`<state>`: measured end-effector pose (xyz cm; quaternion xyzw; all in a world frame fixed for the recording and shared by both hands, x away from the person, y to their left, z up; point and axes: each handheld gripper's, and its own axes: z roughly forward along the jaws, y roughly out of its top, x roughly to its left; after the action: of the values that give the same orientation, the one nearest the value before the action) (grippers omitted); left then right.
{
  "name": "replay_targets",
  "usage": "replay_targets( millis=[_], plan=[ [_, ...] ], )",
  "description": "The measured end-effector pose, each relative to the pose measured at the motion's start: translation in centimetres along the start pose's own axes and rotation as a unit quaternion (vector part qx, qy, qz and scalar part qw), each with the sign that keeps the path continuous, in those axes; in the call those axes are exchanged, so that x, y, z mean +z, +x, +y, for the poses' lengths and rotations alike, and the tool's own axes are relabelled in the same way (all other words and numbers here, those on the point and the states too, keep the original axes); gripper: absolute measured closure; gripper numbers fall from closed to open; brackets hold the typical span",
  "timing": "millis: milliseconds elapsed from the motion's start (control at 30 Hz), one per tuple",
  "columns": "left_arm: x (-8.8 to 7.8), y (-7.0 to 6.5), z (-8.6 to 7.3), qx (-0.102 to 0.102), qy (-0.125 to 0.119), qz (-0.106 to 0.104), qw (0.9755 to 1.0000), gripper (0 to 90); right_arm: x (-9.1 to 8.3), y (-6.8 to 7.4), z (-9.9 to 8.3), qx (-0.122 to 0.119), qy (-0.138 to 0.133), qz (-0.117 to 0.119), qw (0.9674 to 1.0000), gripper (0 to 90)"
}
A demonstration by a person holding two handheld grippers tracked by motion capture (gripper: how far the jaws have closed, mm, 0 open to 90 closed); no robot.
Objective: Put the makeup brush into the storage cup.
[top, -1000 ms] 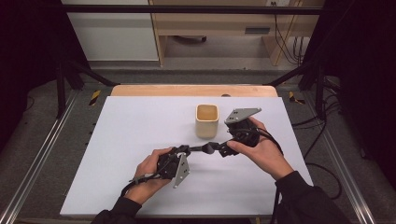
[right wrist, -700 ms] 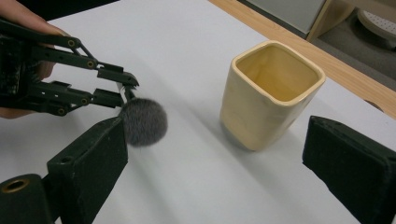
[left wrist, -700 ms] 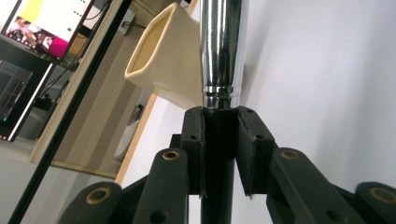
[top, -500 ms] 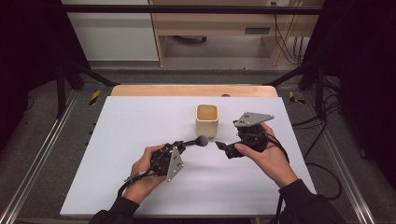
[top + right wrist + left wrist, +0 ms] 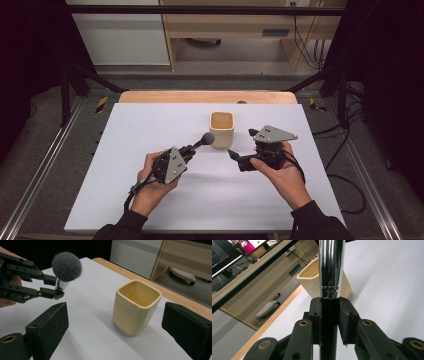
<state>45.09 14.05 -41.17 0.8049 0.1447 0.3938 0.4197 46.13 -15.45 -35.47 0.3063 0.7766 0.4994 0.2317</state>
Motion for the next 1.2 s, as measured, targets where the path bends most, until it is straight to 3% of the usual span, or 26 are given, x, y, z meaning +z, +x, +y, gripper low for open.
replay_targets(
  millis=[167, 200, 300, 567, 600, 633, 667, 700, 767, 900, 967, 1000, 1133, 1200],
  plan=[
    [-0.3, 0.3, 0.1, -0.011, -0.006, 0.002, 0.9999, 74.5, -0.1, 0.0, -0.1, 0.007, -0.003, -0.004, 1.0000, 5.4],
    [-0.4, 0.5, 0.1, -0.037, -0.017, -0.005, 0.9992, 74.4, -0.1, -0.1, -0.2, 0.010, -0.004, -0.004, 0.9999, 5.2],
    [-0.5, 0.8, 0.2, -0.058, -0.027, -0.007, 0.9979, 74.5, -0.2, -0.1, -0.4, 0.009, -0.004, -0.006, 0.9999, 5.0],
    [-0.6, 1.2, 0.3, -0.084, -0.034, -0.007, 0.9959, 74.4, 0.0, -0.2, -0.7, 0.017, -0.011, -0.012, 0.9997, 4.3],
    [-0.6, 1.3, 0.3, -0.107, -0.043, -0.015, 0.9933, 74.4, 0.1, -0.3, -0.8, 0.021, -0.013, -0.013, 0.9996, 4.6],
    [-0.6, 1.3, 0.3, -0.107, -0.043, -0.015, 0.9933, 74.5, 0.2, -0.3, -0.8, 0.024, -0.016, -0.015, 0.9995, 4.6],
    [-0.8, 1.4, 0.4, -0.128, -0.056, -0.017, 0.9901, 74.5, 0.2, -0.3, -0.9, 0.028, -0.018, -0.013, 0.9994, 4.6],
    [-0.8, 1.4, 0.4, -0.128, -0.056, -0.017, 0.9901, 74.4, 0.2, -0.3, -0.9, 0.028, -0.018, -0.013, 0.9994, 4.6],
    [-1.0, 1.7, 0.5, -0.150, -0.066, -0.019, 0.9863, 74.5, 0.3, -0.3, -0.9, 0.034, -0.023, -0.013, 0.9991, 4.3],
    [-1.1, 2.0, 0.7, -0.157, -0.071, -0.016, 0.9849, 74.5, 0.5, -0.2, -0.9, 0.035, -0.029, -0.011, 0.9989, 3.9],
    [-1.1, 2.2, 0.7, -0.171, -0.073, -0.019, 0.9823, 74.4, 0.6, -0.1, -0.9, 0.037, -0.034, -0.012, 0.9987, 3.6],
    [-1.2, 2.4, 0.7, -0.189, -0.080, -0.021, 0.9785, 74.4, 0.7, -0.1, -1.0, 0.037, -0.037, -0.013, 0.9986, 3.5],
    [-1.3, 2.6, 0.5, -0.214, -0.089, -0.028, 0.9723, 74.4, 0.9, 0.0, -0.9, 0.039, -0.039, -0.006, 0.9985, 3.3],
    [-1.3, 2.6, 0.5, -0.219, -0.088, -0.027, 0.9712, 74.5, 0.9, 0.0, -0.9, 0.043, -0.042, -0.006, 0.9982, 3.2]
  ],
)
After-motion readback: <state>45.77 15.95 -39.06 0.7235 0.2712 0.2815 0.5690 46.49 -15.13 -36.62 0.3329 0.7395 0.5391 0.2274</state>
